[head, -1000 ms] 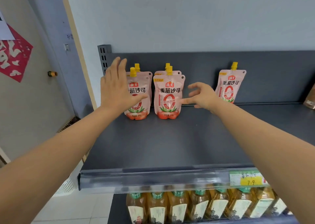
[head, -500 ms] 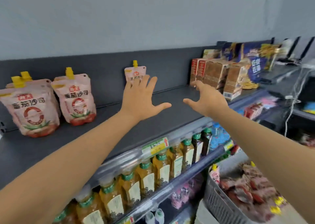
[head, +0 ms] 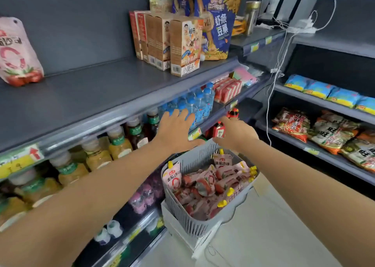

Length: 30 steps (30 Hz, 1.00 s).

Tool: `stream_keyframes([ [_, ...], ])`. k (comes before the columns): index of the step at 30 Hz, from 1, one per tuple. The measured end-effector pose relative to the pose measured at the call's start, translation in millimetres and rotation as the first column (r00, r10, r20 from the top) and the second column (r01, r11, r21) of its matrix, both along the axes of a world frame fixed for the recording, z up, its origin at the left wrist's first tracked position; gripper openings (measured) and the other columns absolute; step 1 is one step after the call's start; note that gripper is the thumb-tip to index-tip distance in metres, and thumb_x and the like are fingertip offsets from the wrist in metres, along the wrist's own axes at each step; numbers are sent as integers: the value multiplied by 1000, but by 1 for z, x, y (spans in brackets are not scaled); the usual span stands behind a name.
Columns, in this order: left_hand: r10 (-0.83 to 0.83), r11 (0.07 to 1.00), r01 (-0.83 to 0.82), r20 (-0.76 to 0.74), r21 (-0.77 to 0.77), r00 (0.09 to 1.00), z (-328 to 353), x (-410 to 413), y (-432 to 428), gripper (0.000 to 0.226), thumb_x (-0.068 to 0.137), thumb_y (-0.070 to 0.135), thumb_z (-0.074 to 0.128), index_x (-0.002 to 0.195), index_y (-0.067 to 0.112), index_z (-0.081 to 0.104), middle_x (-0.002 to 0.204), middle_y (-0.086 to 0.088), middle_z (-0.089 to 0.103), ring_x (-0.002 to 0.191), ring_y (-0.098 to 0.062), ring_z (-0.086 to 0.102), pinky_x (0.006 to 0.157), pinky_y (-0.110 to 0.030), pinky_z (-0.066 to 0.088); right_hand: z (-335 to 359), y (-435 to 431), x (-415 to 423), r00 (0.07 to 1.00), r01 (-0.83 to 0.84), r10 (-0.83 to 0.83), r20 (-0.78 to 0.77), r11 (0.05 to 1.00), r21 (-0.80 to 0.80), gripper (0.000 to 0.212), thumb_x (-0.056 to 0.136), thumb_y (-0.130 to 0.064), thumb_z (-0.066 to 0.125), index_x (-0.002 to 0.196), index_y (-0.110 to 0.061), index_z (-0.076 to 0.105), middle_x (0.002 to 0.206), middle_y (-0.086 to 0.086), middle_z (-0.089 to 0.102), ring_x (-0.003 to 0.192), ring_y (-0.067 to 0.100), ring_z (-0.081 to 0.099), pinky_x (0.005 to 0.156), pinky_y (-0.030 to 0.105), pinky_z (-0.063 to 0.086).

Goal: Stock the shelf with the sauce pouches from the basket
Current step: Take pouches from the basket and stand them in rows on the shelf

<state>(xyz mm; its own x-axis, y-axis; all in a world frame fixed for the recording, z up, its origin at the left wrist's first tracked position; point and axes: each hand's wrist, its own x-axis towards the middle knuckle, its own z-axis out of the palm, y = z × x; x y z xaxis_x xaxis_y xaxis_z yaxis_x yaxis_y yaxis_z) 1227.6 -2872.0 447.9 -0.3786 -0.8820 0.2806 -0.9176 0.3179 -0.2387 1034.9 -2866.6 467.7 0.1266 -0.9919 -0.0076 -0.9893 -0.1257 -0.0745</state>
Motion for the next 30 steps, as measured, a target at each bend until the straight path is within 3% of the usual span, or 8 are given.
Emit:
stream_keyframes([
  [5,78,969,-80,19,236,997,-72,-26,-4,98,78,82,37,150,19,18,151,-9,31,134,-30,34,101,-44,34,-69,-23,-32,1000,12,-9,-13,978,209,54,90,-42,56,134,-15,41,109,7,59,92,28,60,64,35,49],
  [8,91,934,-97,34,345,995,-113,-28,-10,101,77,83,37,151,20,13,153,-9,29,135,-31,32,103,-46,34,-107,-33,-39,1000,4,-8,14,960,281,60,90,-38,55,143,-18,33,128,10,56,107,31,59,78,38,55],
  [14,75,864,-75,20,498,997,-176,-48,-34,100,77,82,40,151,20,14,151,-10,30,134,-34,34,98,-46,39,-155,-51,-58,992,122,-123,-16,937,328,61,84,-21,59,141,-28,38,115,7,62,98,28,63,68,34,55],
  [18,-32,857,12,31,514,999,-211,-76,-59,100,76,81,44,148,17,19,143,-10,38,127,-32,41,94,-43,39,-173,-66,-78,971,231,-239,-17,915,332,55,84,-13,59,136,-21,44,122,8,59,108,30,59,84,41,55],
  [22,-49,824,13,48,567,998,-234,-105,-83,107,68,84,51,145,15,23,138,-10,41,123,-28,43,94,-39,38,-183,-83,-98,965,254,-225,-133,927,277,45,87,-14,56,131,-13,46,113,11,55,103,31,56,71,36,52],
  [25,-30,754,-10,50,656,998,-252,-122,-87,97,76,55,68,146,11,18,139,-9,43,126,-28,43,99,-40,35,-187,-93,-105,967,207,-144,-209,924,321,45,89,-16,53,133,-18,45,115,8,56,104,29,55,66,34,47],
  [27,67,699,-43,-5,714,998,-262,-130,-85,87,79,26,69,147,9,17,141,-11,43,131,-29,39,103,-39,34,-191,-100,-109,965,150,-58,-256,923,355,43,89,-16,53,132,-19,47,115,7,59,106,27,54,75,37,51],
  [30,181,667,-53,-92,743,979,-273,-141,-85,80,75,10,68,142,9,24,136,-14,44,126,-29,43,94,-37,42,-196,-110,-111,911,8,147,-385,928,373,35,90,-17,51,126,-16,52,111,6,64,107,27,57,85,37,48],
])
